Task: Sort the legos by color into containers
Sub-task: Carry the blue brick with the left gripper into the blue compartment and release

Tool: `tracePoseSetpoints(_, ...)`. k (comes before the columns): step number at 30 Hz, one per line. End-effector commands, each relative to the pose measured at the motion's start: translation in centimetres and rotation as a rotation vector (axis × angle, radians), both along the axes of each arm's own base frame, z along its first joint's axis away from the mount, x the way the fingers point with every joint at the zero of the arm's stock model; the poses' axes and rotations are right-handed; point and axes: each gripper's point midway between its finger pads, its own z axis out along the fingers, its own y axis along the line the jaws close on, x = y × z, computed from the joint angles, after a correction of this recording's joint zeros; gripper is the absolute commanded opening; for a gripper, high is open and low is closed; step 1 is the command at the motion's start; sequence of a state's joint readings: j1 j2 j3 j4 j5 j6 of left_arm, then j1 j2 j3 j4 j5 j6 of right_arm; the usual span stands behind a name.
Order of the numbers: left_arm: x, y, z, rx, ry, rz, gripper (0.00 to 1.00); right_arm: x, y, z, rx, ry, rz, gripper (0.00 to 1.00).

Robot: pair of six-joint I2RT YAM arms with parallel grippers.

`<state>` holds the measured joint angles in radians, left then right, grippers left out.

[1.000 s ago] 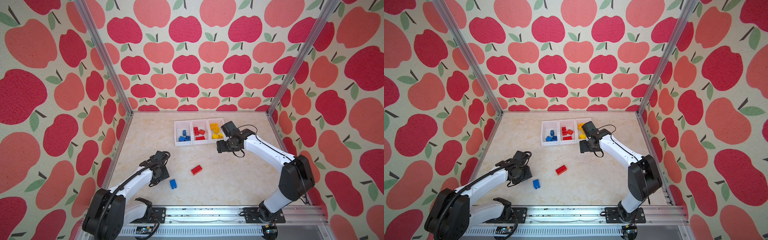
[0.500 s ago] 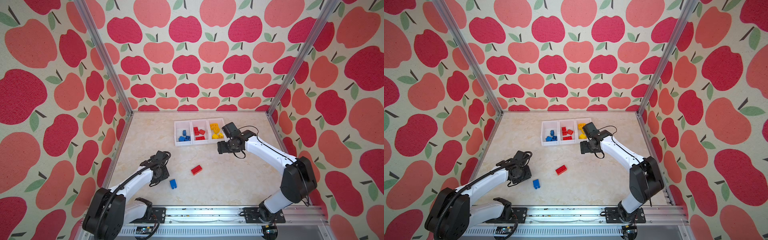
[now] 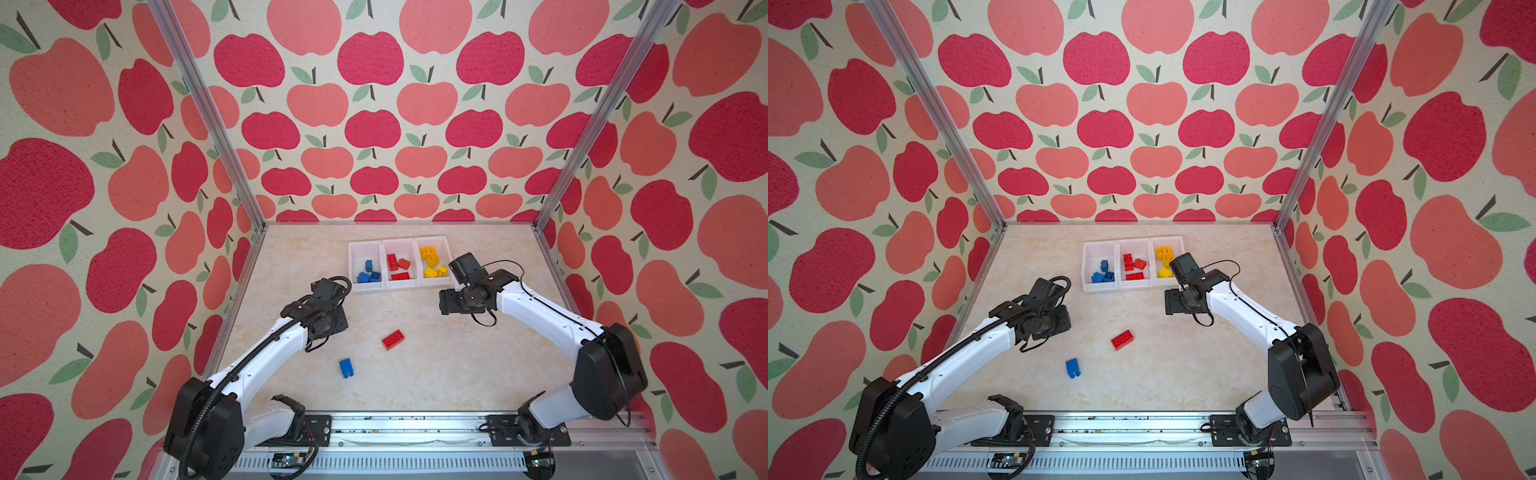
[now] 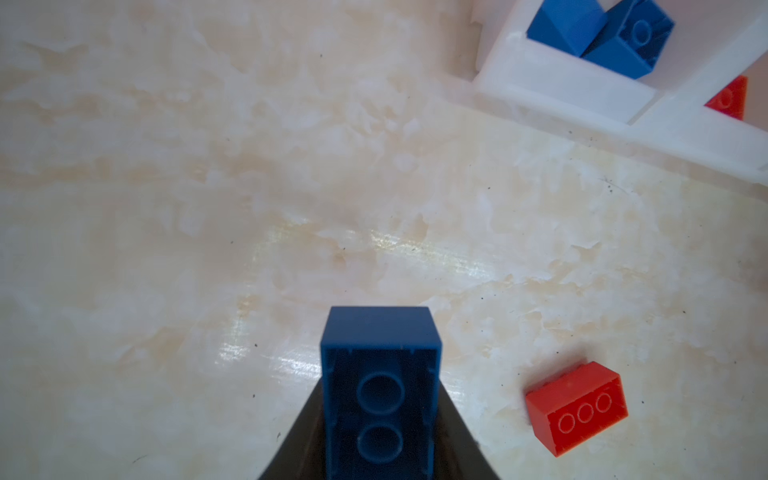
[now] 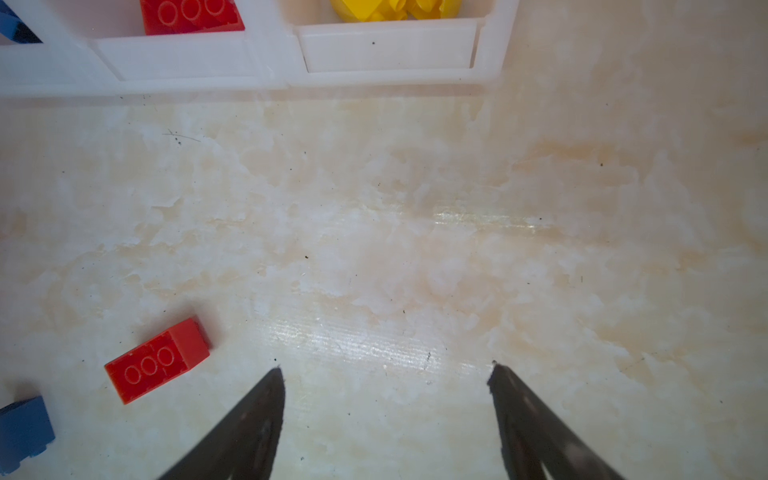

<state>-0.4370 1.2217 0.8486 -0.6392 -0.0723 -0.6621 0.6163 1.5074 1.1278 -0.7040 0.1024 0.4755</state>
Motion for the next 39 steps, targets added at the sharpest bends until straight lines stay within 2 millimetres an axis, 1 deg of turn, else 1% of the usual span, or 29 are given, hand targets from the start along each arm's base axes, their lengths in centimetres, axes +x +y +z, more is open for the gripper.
tracePoseSetpoints(1,2.8,-0.9,2.1,0.049,-0.075,-0.073,0.29,-0.4,0.2,0.5,0.026,-0.007,-0.014,0.8)
tracePoseSetpoints(8,8.3,-3.8,5.3,0.068,-0.165,-0.183,0.28,-0.1,0.1,1.1,0.031,-0.026,-0.019,0.8)
tracePoseSetpoints(12,11.2,-5.1,6.1,0.084,-0.179,-0.223,0.27,-0.2,0.1,1.4,0.035,-0.033,-0.019,0.8)
tracePoseSetpoints(15,13.3,-5.8,6.1,0.09,-0.176,-0.246,0.27,-0.3,-0.1,1.5,0.035,-0.038,-0.021,0.8)
tracePoseSetpoints(19,15.8,-6.1,5.1,0.095,-0.144,-0.252,0.27,-0.4,-0.1,1.7,0.044,-0.043,-0.022,0.8)
tracePoseSetpoints(23,18.1,-5.9,4.7,0.082,-0.15,-0.252,0.26,-0.6,-0.3,1.8,0.048,-0.046,-0.026,0.8)
tracePoseSetpoints(28,20.5,-5.9,3.6,0.064,-0.135,-0.257,0.26,-0.8,-0.4,1.9,0.05,-0.049,-0.027,0.8)
tracePoseSetpoints(34,22.5,-6.1,1.3,0.054,-0.096,-0.255,0.25,-0.6,-0.5,2.0,0.049,-0.053,-0.029,0.8)
tracePoseSetpoints(39,23.2,-5.9,-0.2,0.06,-0.068,-0.24,0.26,-0.7,-0.6,2.2,0.044,-0.054,-0.031,0.8)
